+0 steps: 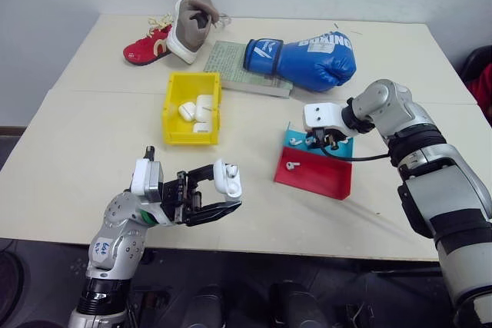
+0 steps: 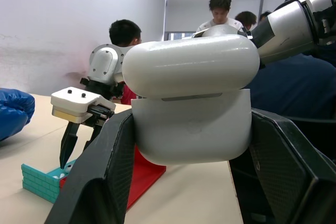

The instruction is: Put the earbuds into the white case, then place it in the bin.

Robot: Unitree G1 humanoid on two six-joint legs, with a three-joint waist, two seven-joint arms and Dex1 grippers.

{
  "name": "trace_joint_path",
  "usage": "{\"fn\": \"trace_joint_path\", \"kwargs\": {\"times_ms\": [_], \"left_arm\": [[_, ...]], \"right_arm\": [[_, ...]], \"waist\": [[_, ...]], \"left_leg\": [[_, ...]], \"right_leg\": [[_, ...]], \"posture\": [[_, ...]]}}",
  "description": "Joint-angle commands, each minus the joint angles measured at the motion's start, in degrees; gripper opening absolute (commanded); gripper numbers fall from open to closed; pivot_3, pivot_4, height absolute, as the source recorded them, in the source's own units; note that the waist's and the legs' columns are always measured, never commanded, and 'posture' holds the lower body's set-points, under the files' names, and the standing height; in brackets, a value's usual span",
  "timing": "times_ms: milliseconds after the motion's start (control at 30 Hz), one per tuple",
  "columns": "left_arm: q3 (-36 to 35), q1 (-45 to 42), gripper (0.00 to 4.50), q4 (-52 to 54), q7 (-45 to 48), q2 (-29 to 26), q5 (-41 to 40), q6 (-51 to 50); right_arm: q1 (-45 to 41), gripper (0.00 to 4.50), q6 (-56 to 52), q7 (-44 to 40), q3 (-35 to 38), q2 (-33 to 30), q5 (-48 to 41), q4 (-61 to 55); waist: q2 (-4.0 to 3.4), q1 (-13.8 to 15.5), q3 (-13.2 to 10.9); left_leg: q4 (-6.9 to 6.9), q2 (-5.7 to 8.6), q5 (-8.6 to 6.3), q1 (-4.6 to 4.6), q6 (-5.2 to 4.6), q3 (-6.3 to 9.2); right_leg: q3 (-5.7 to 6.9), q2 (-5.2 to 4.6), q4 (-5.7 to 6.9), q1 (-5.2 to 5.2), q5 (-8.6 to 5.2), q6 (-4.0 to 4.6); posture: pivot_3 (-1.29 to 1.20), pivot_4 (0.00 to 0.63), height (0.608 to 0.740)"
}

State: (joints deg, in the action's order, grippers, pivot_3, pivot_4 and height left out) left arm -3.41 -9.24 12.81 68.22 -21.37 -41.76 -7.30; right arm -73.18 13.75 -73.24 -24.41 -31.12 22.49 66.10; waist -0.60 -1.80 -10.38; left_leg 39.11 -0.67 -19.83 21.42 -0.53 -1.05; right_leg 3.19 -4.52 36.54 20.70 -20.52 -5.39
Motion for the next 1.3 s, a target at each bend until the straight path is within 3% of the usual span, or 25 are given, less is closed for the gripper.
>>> {"fn": "trace_joint_path", "kwargs": {"times_ms": [33,133,533,767,867,1000,1167,1300], "left_arm": [[-0.1,0.3,2.79,2.3,-0.4,0.0,-0.2,0.8],[-0.3,0.3,2.79,2.2,-0.4,-0.2,-0.3,0.8],[-0.2,-0.3,2.79,1.6,-0.1,-0.1,-0.2,0.8],[0.1,-2.3,2.79,0.3,-0.1,0.7,-0.2,0.9],[-0.1,-4.3,2.79,-0.7,-0.4,1.5,-0.5,0.9],[-0.3,-7.5,2.79,-3.3,-0.1,2.6,-0.8,0.7],[0.2,-11.8,2.79,-7.6,1.4,3.4,-0.3,0.5],[1.2,-14.4,2.79,-9.6,1.9,4.2,0.6,0.5]], "right_arm": [[0.3,1.08,0.0,-1.4,-0.4,-0.3,0.9,1.4],[0.3,0.44,-0.1,-1.1,-0.3,-0.2,0.9,1.4],[0.7,0.44,-0.6,-2.0,0.7,-1.1,-0.1,0.8],[-0.6,0.44,-4.2,-6.4,6.8,-3.1,-7.0,-3.3],[0.5,0.44,-9.7,-12.9,14.3,-6.7,-16.4,-11.7],[9.9,0.44,-24.9,-18.2,27.5,-8.7,-36.8,-33.3],[26.6,0.44,-49.9,-4.0,35.8,-5.5,-58.6,-67.5],[32.2,0.44,-66.5,12.3,40.3,0.8,-77.3,-81.8]], "waist": [[0.0,0.0,0.0],[0.0,0.0,0.0],[0.0,0.0,0.0],[-0.03,0.1,0.0],[-0.14,0.3,-0.1],[-0.13,0.5,-0.1],[-0.13,0.7,-0.1],[-0.14,0.4,-0.1]], "left_leg": [[0.0,0.0,0.0,-0.01,0.0,0.0],[0.0,0.0,0.0,-0.02,0.0,0.0],[0.0,0.0,0.0,-0.03,0.0,0.0],[0.0,0.0,0.0,0.0,0.0,0.0],[0.0,0.01,0.0,0.07,0.0,0.01],[-0.01,0.01,-0.01,0.09,0.01,0.2],[0.0,0.0,-0.02,0.11,0.03,0.38],[0.07,0.01,0.04,0.13,0.1,0.29]], "right_leg": [[0.0,0.0,0.0,0.0,0.0,0.0],[0.0,0.0,0.0,-0.02,0.0,0.0],[0.0,0.0,0.0,-0.02,0.0,0.0],[0.0,0.0,-0.01,0.0,0.0,0.0],[0.0,-0.01,-0.02,0.05,0.0,0.0],[0.18,0.0,-0.03,-0.02,0.0,0.0],[0.37,0.0,-0.01,-0.08,0.0,0.0],[0.33,0.01,0.02,-0.04,0.0,0.0]], "posture": [[0.0,0.15,0.74],[0.0,0.15,0.74],[0.0,0.15,0.74],[0.0,0.15,0.74],[0.0,0.15,0.74],[0.0,0.15,0.74],[0.0,0.15,0.74],[0.0,0.15,0.74]]}}
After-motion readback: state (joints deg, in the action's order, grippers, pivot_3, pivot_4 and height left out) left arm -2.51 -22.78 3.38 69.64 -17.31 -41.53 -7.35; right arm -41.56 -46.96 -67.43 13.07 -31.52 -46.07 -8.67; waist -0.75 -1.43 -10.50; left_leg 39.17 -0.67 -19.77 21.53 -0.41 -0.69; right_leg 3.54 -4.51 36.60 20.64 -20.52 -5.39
